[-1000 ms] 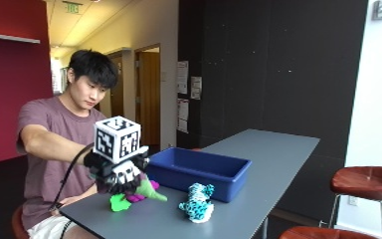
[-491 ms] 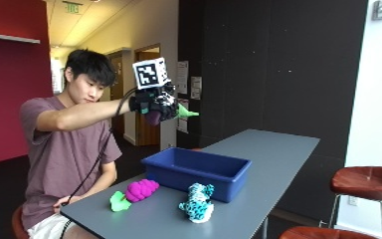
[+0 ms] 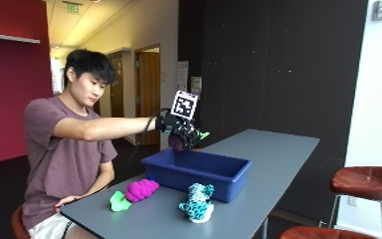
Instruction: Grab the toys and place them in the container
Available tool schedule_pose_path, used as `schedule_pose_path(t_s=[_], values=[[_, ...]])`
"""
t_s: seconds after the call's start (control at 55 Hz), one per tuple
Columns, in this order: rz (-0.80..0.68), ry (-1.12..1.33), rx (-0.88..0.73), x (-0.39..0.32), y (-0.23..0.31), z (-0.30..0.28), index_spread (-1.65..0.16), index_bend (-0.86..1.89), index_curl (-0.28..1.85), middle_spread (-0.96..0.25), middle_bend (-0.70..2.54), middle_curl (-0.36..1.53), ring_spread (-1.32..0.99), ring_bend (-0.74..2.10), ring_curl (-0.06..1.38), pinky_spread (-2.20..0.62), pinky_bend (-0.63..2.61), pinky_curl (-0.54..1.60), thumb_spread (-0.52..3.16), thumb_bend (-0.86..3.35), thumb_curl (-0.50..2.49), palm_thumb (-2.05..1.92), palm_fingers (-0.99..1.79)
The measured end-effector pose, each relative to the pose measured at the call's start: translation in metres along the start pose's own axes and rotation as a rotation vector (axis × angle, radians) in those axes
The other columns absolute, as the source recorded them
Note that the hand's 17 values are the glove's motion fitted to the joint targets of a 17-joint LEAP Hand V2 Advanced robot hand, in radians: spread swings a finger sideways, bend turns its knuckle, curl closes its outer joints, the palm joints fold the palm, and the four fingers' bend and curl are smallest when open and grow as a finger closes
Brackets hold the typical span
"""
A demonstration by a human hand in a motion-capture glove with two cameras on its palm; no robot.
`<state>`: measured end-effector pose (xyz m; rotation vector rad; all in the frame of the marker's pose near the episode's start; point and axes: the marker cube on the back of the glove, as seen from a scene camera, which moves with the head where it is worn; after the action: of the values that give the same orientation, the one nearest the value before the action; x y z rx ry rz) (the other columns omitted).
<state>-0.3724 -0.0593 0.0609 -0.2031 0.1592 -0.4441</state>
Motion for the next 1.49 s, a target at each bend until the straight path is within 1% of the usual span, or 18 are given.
schedule_pose_path(t_s=[0.073,0.164,0.236,0.291,0.327,0.4,0.655,0.855,1.018,1.109,1.2,1.237,1.255,1.273,1.346,1.364,1.382,1.491], values=[[0.045,-0.118,-0.065,-0.007,0.005,-0.001,-0.29,0.20,0.84,-0.26,0.81,0.77,-0.31,1.32,0.57,-0.25,1.15,0.53,0.89,-0.07,0.80,0.39,0.19],[0.002,-0.036,-0.079,0.002,0.014,-0.001,-0.23,0.08,0.73,-0.18,0.54,0.67,-0.22,1.18,0.52,-0.15,1.23,0.52,1.03,-0.08,0.69,0.23,-0.21],[0.003,0.034,-0.032,0.018,0.022,-0.007,-0.19,0.08,0.64,-0.09,0.36,0.60,-0.14,1.01,0.44,-0.08,1.26,0.49,1.09,-0.07,0.62,0.14,-0.35],[0.051,-0.003,-0.010,0.028,0.026,-0.013,-0.16,0.06,0.59,-0.05,0.30,0.57,-0.11,0.96,0.42,-0.05,1.24,0.47,1.12,-0.04,0.58,0.11,-0.27],[0.072,-0.052,0.001,0.036,0.033,-0.019,-0.15,0.06,0.55,-0.02,0.24,0.54,-0.08,0.86,0.39,-0.03,1.23,0.47,1.13,-0.05,0.56,0.07,-0.35],[0.048,-0.039,0.014,0.063,0.050,-0.025,-0.14,0.05,0.49,0.01,0.19,0.51,-0.04,0.76,0.35,0.00,1.17,0.45,1.14,-0.05,0.52,0.03,-0.33],[0.196,-0.113,0.051,0.134,0.119,-0.012,-0.12,0.06,0.34,0.06,0.15,0.44,0.02,0.59,0.29,0.04,1.03,0.38,1.16,-0.03,0.43,-0.02,-0.26],[0.275,-0.166,0.064,0.192,0.140,0.068,-0.12,0.05,0.26,0.05,0.15,0.39,0.01,0.66,0.31,0.04,0.99,0.36,1.25,0.01,0.40,0.06,-0.18],[0.214,-0.305,0.032,0.185,0.129,0.149,-0.11,0.09,0.24,0.07,0.13,0.36,0.01,0.63,0.30,0.04,1.02,0.37,1.32,0.02,0.39,0.13,-0.20],[0.209,-0.250,0.003,0.182,0.120,0.175,-0.12,0.11,0.23,0.07,0.13,0.34,0.03,0.60,0.30,0.04,1.03,0.37,1.33,0.02,0.39,0.15,-0.19],[0.243,-0.138,0.020,0.181,0.110,0.187,-0.15,0.10,0.23,0.05,0.15,0.33,0.02,0.65,0.31,0.04,1.04,0.37,1.33,0.01,0.38,0.17,-0.10],[0.247,-0.109,0.032,0.181,0.108,0.188,-0.16,0.10,0.22,0.01,0.28,0.37,-0.06,0.79,0.33,-0.02,1.01,0.35,1.32,0.00,0.38,0.18,0.18],[0.246,-0.098,0.040,0.180,0.107,0.188,-0.16,0.11,0.21,0.03,0.18,0.33,-0.03,0.73,0.30,0.01,1.03,0.35,1.32,0.00,0.38,0.18,0.00],[0.243,-0.087,0.051,0.179,0.107,0.187,-0.17,0.10,0.22,0.00,0.34,0.39,-0.09,0.84,0.36,-0.05,1.02,0.36,1.32,0.00,0.38,0.19,0.24],[0.223,-0.055,0.075,0.176,0.103,0.185,-0.18,0.07,0.17,-0.06,0.49,0.43,-0.19,0.98,0.36,-0.17,1.09,0.34,1.31,0.01,0.38,0.24,0.63],[0.217,-0.056,0.069,0.176,0.103,0.185,-0.18,0.07,0.17,-0.07,0.49,0.43,-0.20,0.99,0.36,-0.19,1.09,0.33,1.31,0.01,0.38,0.24,0.62],[0.212,-0.060,0.059,0.176,0.102,0.184,-0.18,0.12,0.18,-0.09,0.55,0.46,-0.22,1.09,0.40,-0.23,1.11,0.35,1.32,0.03,0.39,0.29,0.84],[0.204,-0.081,0.025,0.181,0.103,0.175,-0.18,0.14,0.18,-0.16,0.60,0.51,-0.28,1.22,0.46,-0.31,1.13,0.39,1.31,0.10,0.44,0.44,0.96]])
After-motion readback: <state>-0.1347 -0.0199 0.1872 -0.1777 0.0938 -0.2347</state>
